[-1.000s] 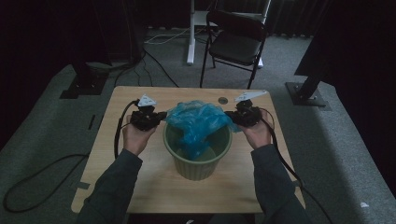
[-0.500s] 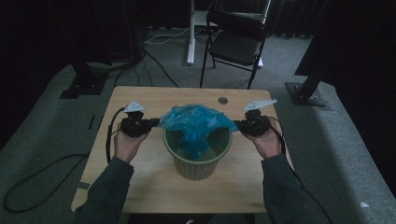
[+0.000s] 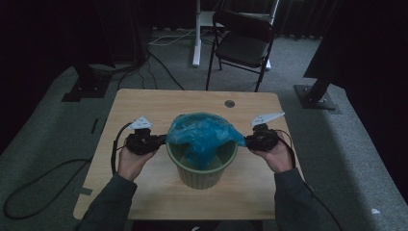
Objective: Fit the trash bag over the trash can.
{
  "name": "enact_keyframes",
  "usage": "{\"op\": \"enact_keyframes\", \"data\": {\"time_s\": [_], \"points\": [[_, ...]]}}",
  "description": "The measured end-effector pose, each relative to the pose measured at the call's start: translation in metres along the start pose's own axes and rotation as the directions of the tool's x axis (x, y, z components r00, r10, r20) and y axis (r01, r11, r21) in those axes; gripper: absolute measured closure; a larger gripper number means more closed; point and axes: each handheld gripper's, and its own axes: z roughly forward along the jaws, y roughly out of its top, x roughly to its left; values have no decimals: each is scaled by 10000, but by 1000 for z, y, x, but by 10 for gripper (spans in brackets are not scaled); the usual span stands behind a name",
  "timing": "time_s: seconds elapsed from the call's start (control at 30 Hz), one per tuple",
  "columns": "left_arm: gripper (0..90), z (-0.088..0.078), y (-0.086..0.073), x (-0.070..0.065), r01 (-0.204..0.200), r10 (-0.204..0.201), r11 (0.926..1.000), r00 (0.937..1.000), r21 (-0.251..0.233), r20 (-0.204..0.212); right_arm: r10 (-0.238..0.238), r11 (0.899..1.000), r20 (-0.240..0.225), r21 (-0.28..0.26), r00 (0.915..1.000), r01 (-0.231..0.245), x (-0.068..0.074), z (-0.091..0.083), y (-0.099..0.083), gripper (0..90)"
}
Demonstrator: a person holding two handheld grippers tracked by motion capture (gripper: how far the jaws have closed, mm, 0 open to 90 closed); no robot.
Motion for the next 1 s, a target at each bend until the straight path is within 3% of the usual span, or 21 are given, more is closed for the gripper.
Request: {"op": "enact_keyframes", "data": {"time_s": [0.2, 0.37, 0.6, 0.67, 0.8, 1.0], "points": [[849, 4, 0, 2, 93, -93, 10000, 9999, 23, 72, -16, 10000, 21, 63, 10000, 16, 2, 3, -1, 886], [866, 14, 7, 8, 193, -192, 9998, 9996, 21, -208, 168, 9999, 53, -36, 9998, -168, 3, 7, 0, 896], [839, 19, 12, 17, 423, -424, 9990, 9991, -108, -64, 260, 9996, 276, -93, 9993, -258, 2, 14, 2, 856], [776, 17, 11, 19, 505, -505, 9986, 9987, -182, -33, 330, 9993, 381, -168, 9987, -324, 0, 12, 2, 786], [718, 6, 7, 23, 721, -725, 9965, 9973, -416, -82, 335, 9990, 379, -303, 9987, -324, -1, 5, -1, 736], [690, -16, 5, 26, 804, -798, 9925, 9968, -920, 99, 363, 9981, 255, -507, 9990, -350, -2, -6, -4, 687]]}}
